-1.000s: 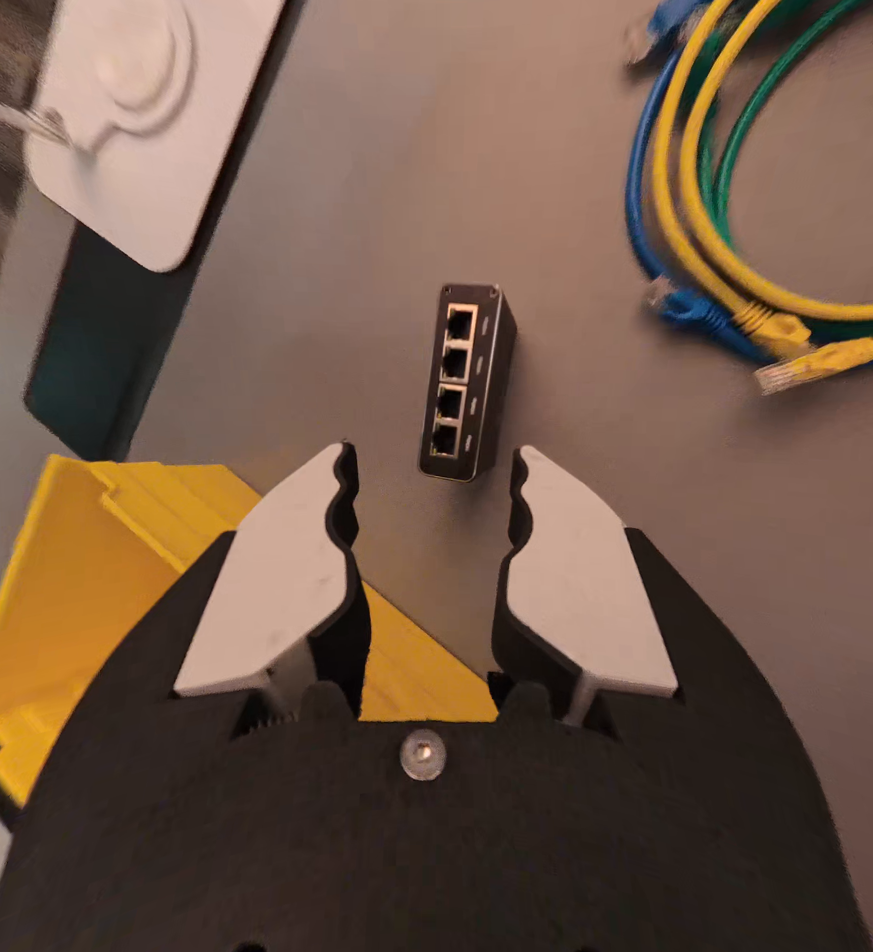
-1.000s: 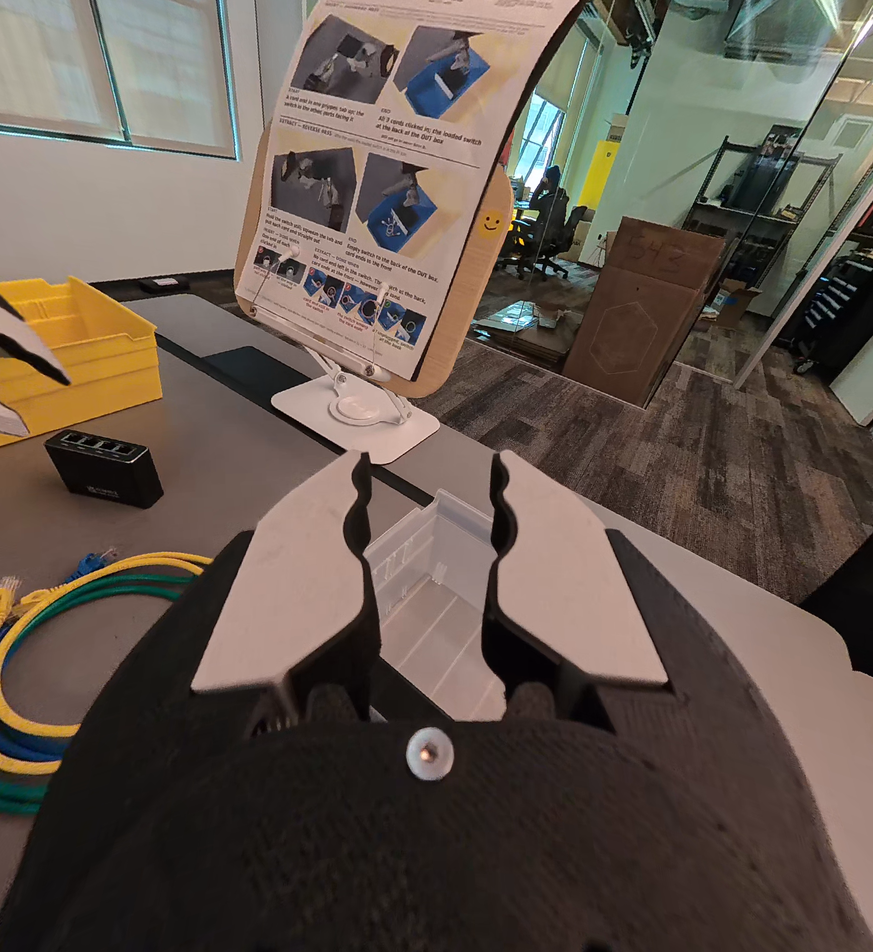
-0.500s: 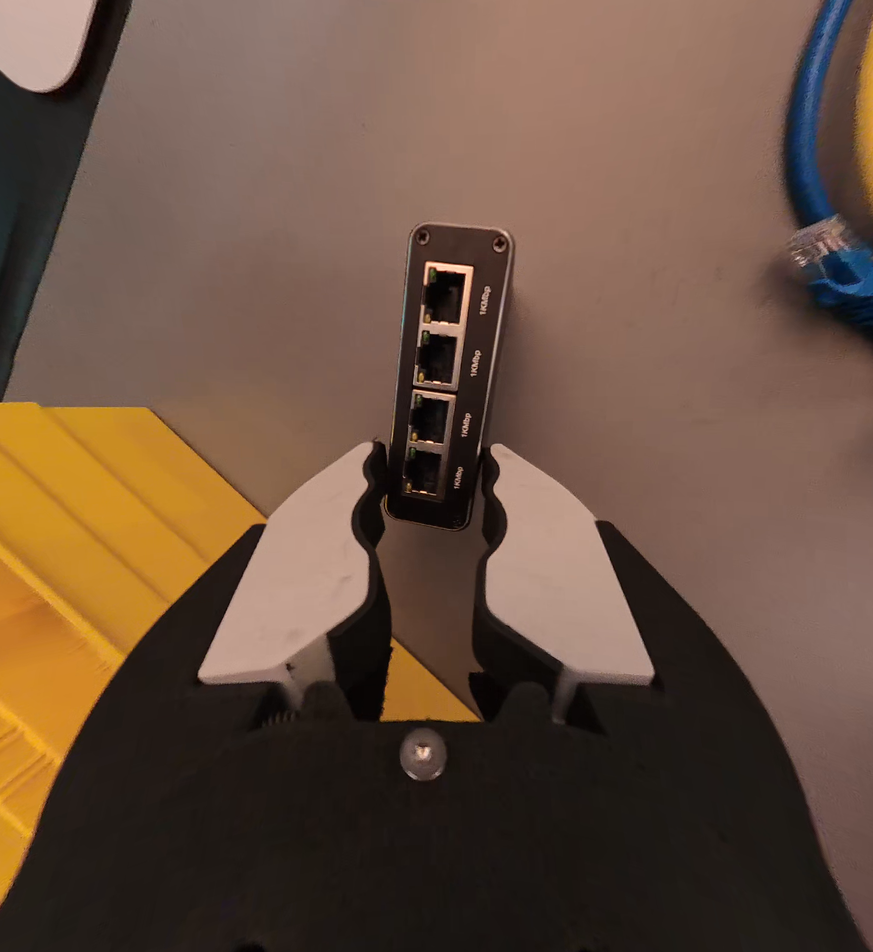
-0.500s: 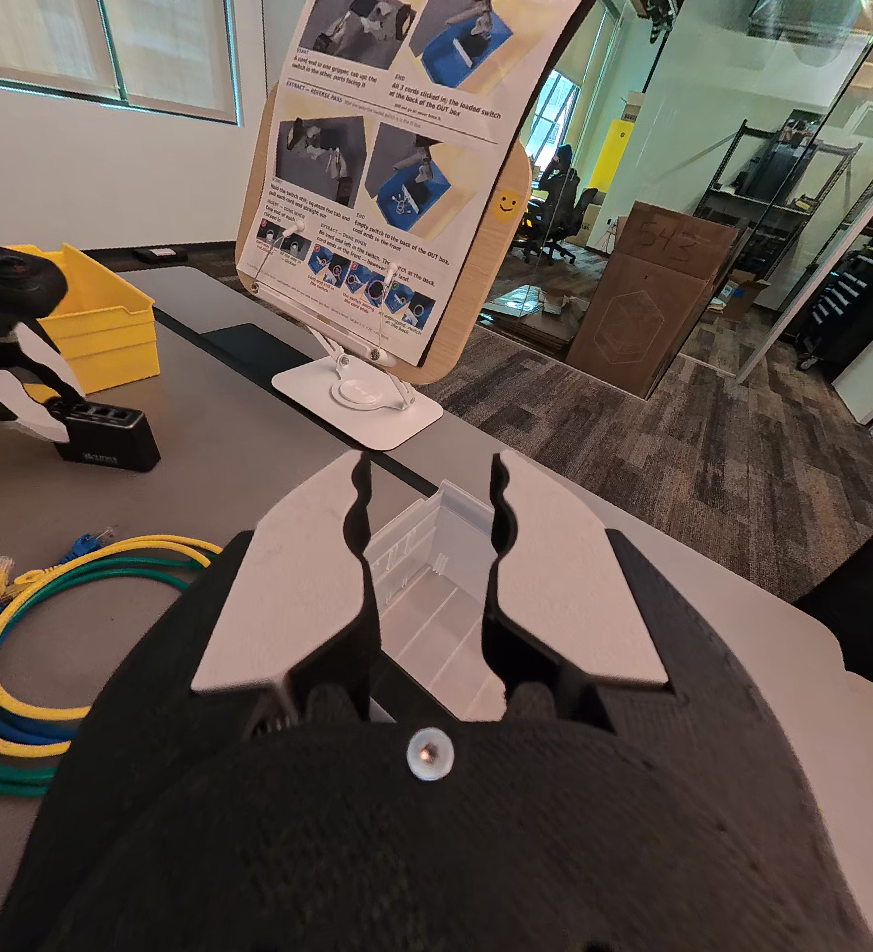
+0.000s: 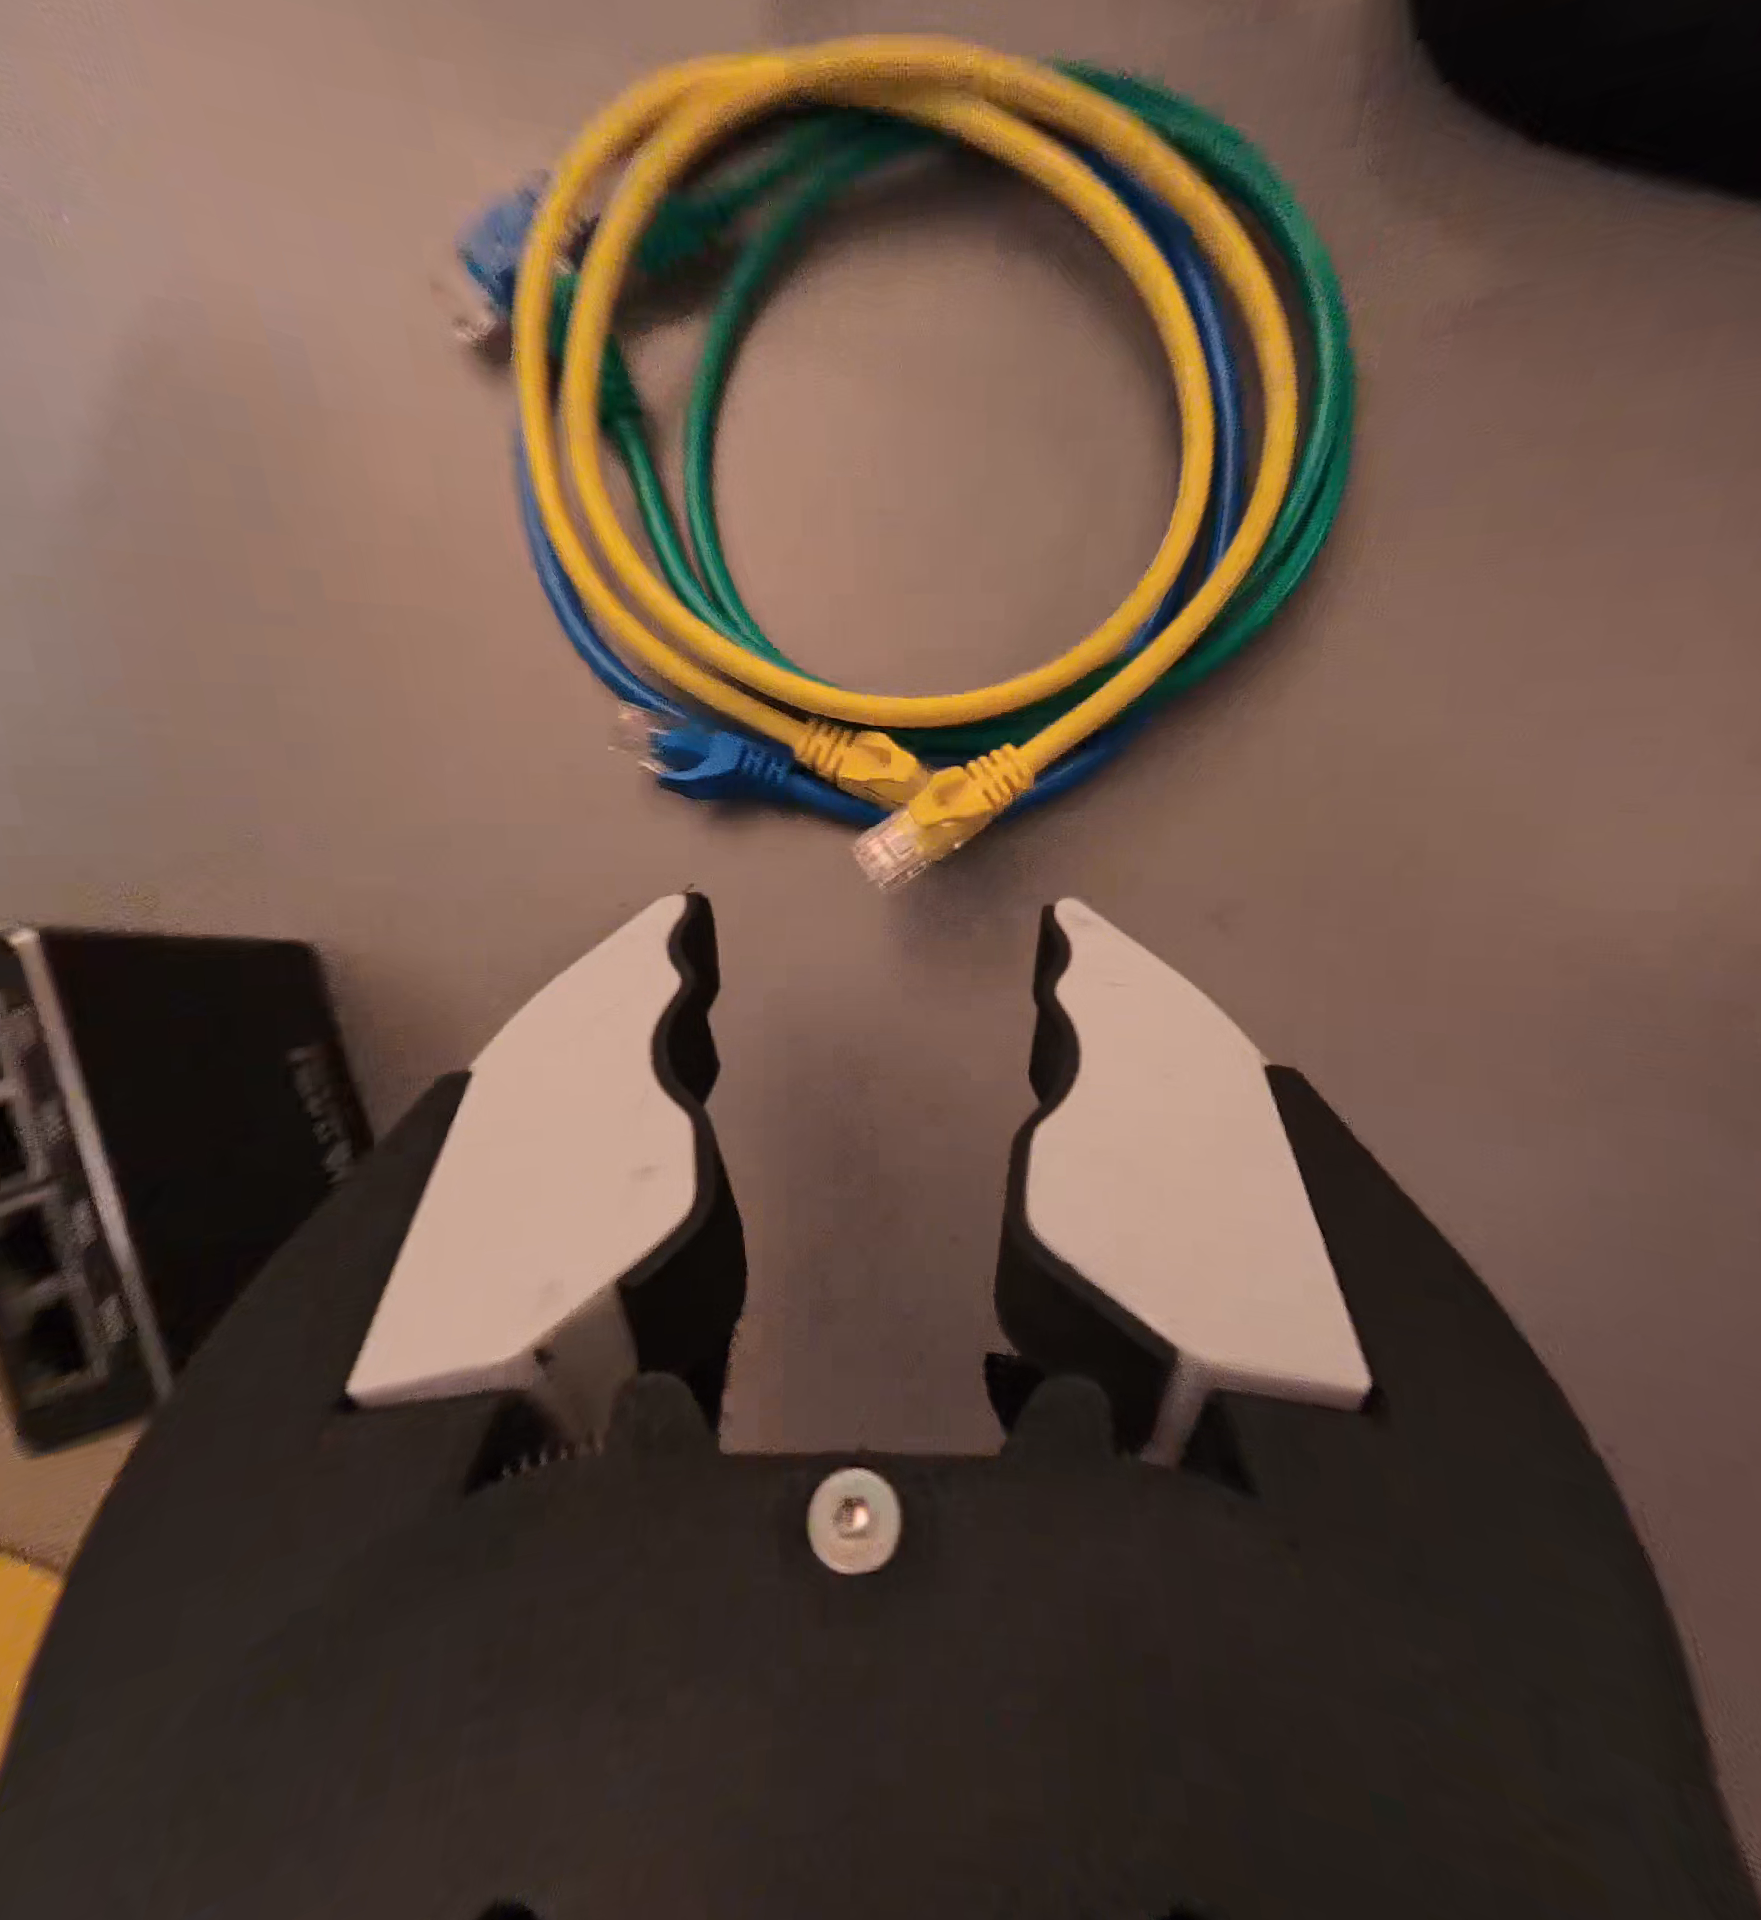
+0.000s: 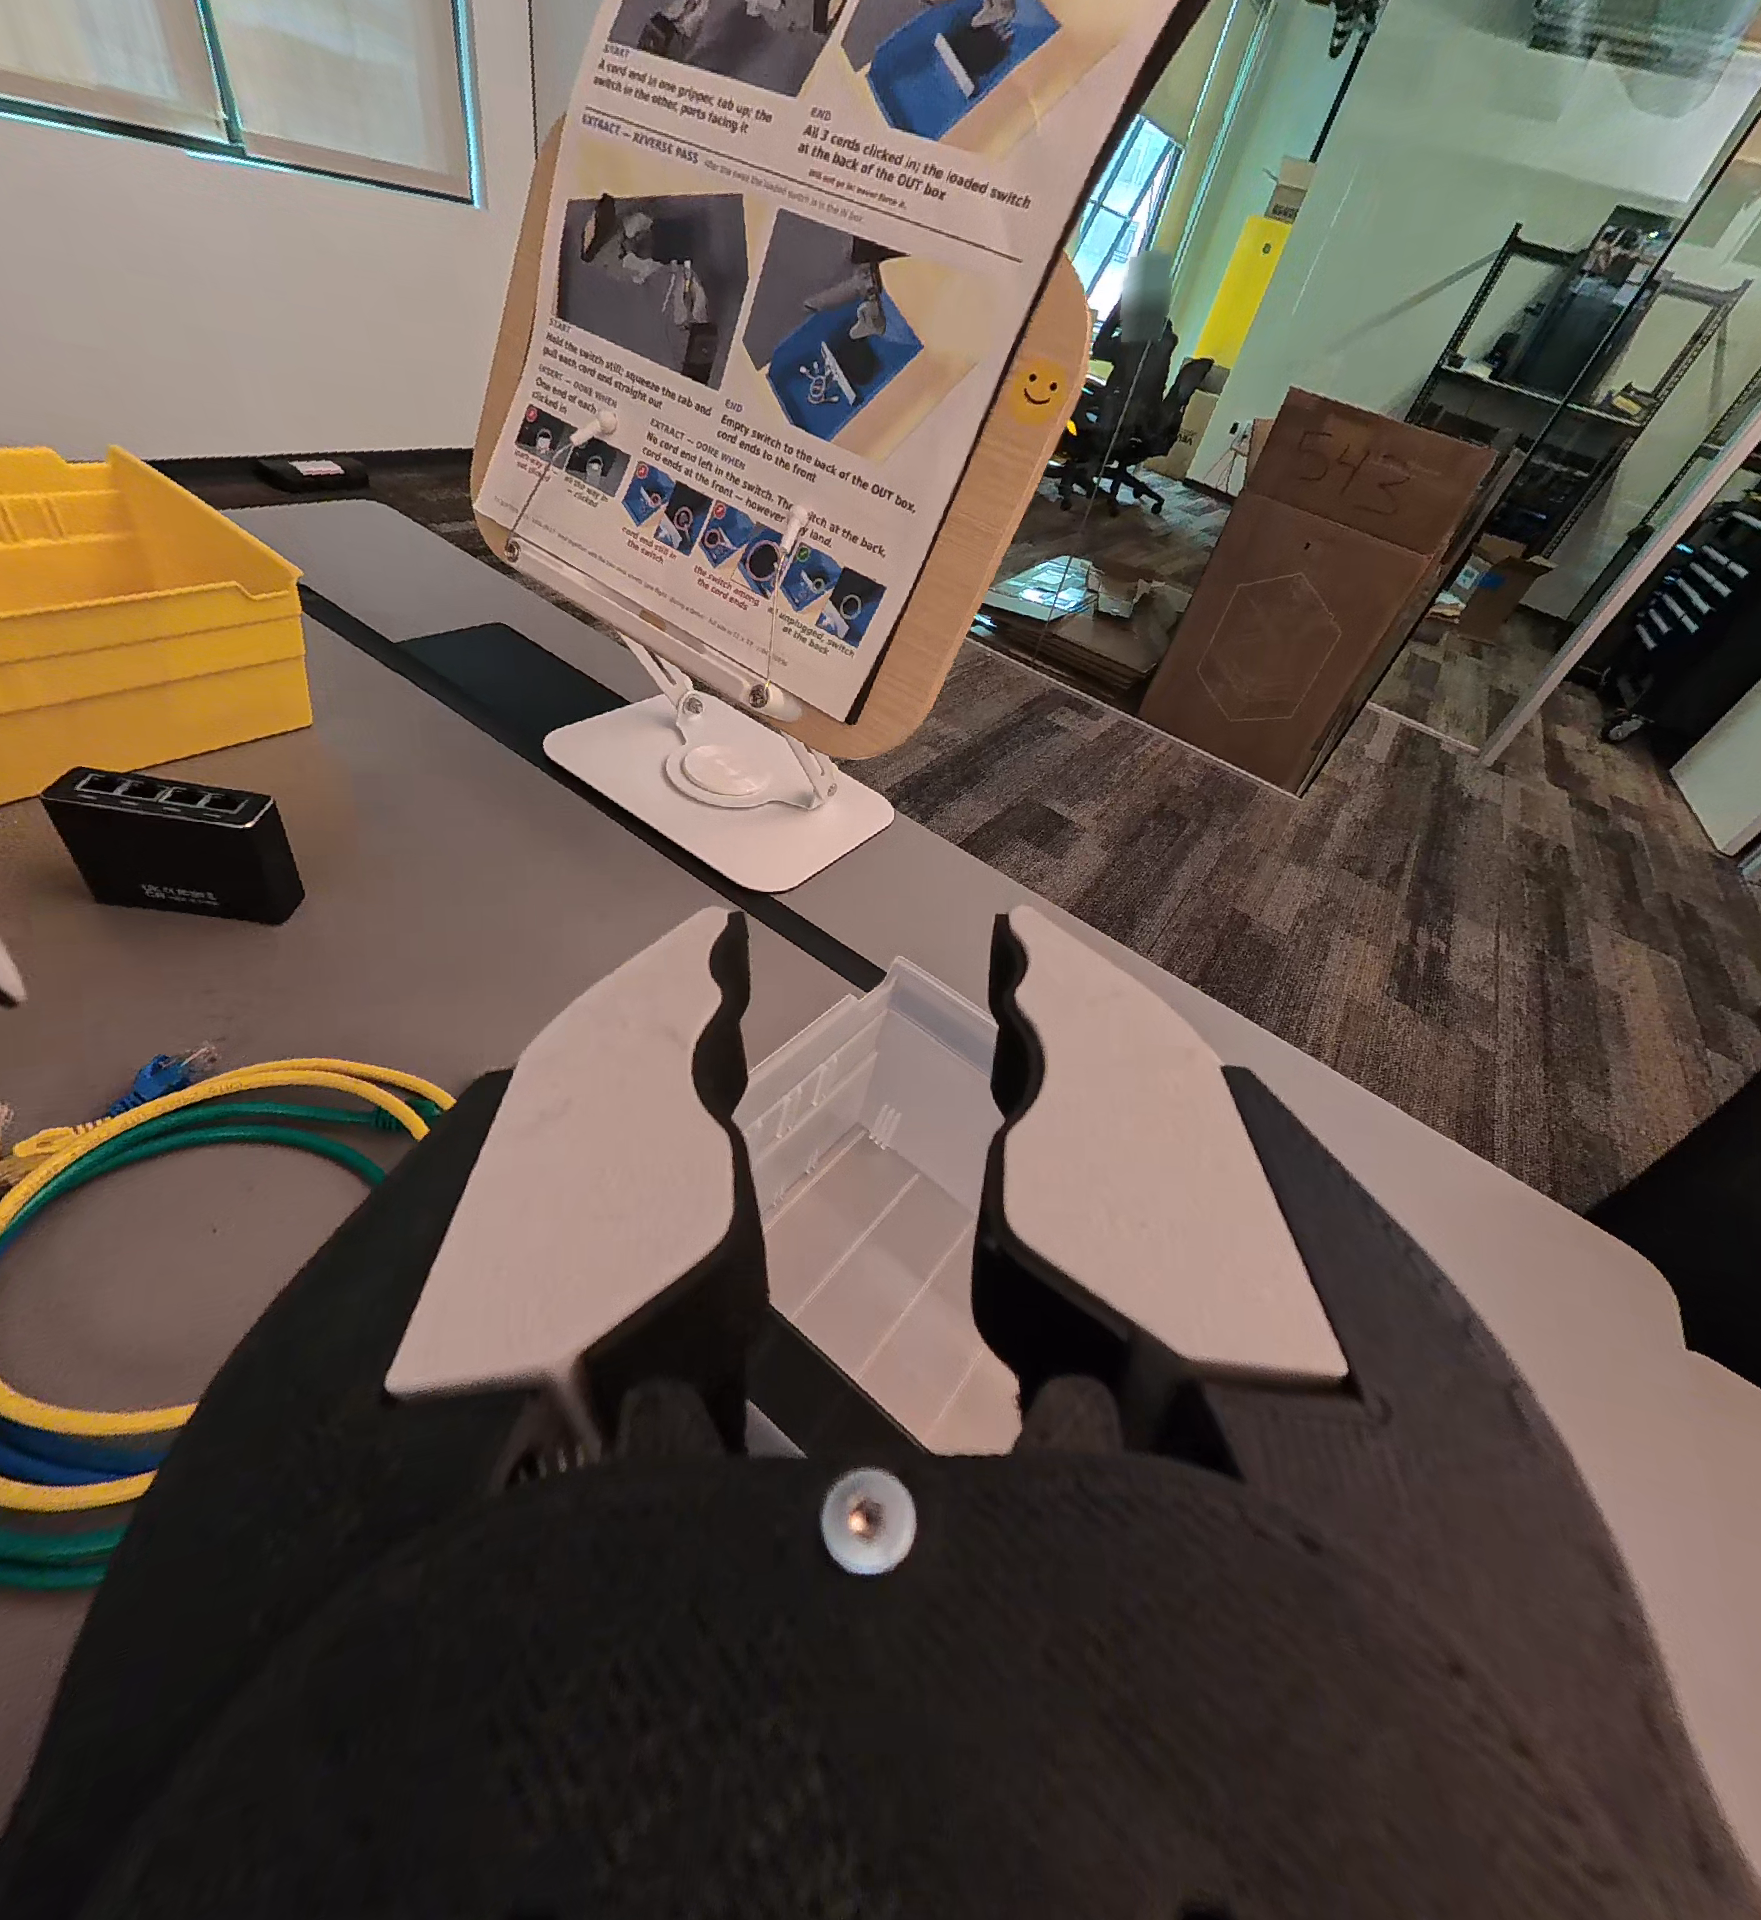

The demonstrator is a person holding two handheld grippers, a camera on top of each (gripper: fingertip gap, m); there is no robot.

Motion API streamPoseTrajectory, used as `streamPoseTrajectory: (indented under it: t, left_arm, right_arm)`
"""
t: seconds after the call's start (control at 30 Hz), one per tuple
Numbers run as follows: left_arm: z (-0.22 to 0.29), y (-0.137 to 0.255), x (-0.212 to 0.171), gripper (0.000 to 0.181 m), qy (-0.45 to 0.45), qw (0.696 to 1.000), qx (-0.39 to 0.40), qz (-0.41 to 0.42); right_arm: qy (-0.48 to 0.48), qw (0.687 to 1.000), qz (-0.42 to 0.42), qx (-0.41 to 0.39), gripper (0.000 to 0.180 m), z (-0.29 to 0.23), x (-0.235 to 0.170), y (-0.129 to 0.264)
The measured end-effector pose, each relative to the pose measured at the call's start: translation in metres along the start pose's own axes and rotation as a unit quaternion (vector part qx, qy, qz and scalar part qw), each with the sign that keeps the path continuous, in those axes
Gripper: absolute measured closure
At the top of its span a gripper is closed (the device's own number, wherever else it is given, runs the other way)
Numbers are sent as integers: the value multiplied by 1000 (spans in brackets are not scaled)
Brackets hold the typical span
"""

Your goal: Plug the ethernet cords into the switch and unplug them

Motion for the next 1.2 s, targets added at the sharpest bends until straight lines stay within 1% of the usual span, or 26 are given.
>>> streamPoseTrajectory:
  t: [0.03, 0.13, 0.2, 0.23, 0.27, 0.3, 0.33, 0.43, 0.53, 0.63, 0.7, 0.77, 0.83, 0.9, 0.97, 1.03, 1.07, 1.17, 1.2]
  left_arm:
    - [1, -9, -4, 123, -13, 1000, -7, -14]
    - [0, -31, -13, 129, -19, 998, -39, -45]
    - [6, -39, -12, 131, -5, 995, -93, -48]
    - [8, -40, -8, 135, 1, 993, -113, -36]
    - [8, -40, -5, 143, 6, 992, -126, -31]
    - [8, -40, -6, 157, 2, 991, -133, -33]
    - [9, -40, -7, 158, -1, 989, -142, -39]
    - [11, -36, -13, 161, -5, 987, -149, -55]
    - [8, -25, -13, 162, 0, 991, -127, -50]
    - [5, -2, -5, 162, 16, 994, -109, -20]
    - [4, 17, 9, 163, 32, 993, -109, 18]
    - [5, 35, 26, 164, 48, 990, -127, 47]
    - [0, 50, 45, 165, 59, 988, -124, 68]
    - [-4, 64, 66, 167, 70, 985, -130, 90]
    - [-12, 76, 86, 167, 86, 981, -133, 109]
    - [-25, 86, 101, 168, 95, 980, -124, 125]
    - [-30, 90, 106, 168, 99, 978, -126, 132]
    - [-40, 100, 112, 168, 127, 968, -148, 160]
    - [-43, 103, 110, 168, 135, 963, -156, 173]
  right_arm:
    - [3, 1000, -2, 1, 135, -1, 0, 0]
    - [11, 1000, -2, 2, 135, -3, 3, 0]
    - [11, 1000, 3, 5, 135, -5, 5, -1]
    - [10, 1000, 4, 7, 135, -6, 5, -2]
    - [10, 1000, 3, 9, 135, -6, 5, -3]
    - [11, 1000, 1, 10, 135, -7, 5, -5]
    - [13, 1000, -2, 11, 135, -7, 4, -6]
    - [21, 1000, -10, 16, 135, -11, 3, -9]
    - [32, 999, -14, 25, 135, -17, 7, -13]
    - [51, 998, -8, 39, 135, -28, 17, -17]
    - [60, 996, 19, 56, 135, -40, 34, -18]
    - [56, 992, 71, 89, 135, -59, 59, -17]
    - [33, 979, 148, 137, 136, -82, 93, -12]
    - [-13, 949, 232, 215, 136, -111, 129, -1]
    - [-64, 905, 286, 309, 138, -143, 155, 10]
    - [-83, 863, 290, 404, 140, -179, 164, 13]
    - [-86, 852, 271, 439, 140, -196, 163, 9]
    - [-81, 848, 196, 486, 142, -237, 142, -20]
    - [-82, 841, 165, 509, 143, -250, 132, -28]
Point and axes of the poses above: each gripper's, where its closed fingertips meet, y back along the fingers, x out of its top, z = x × y across the jaws, the point moved 2 cm from there along y, back along the fingers, and after that the axes turned 14 degrees about y, right-handed, at the moved point
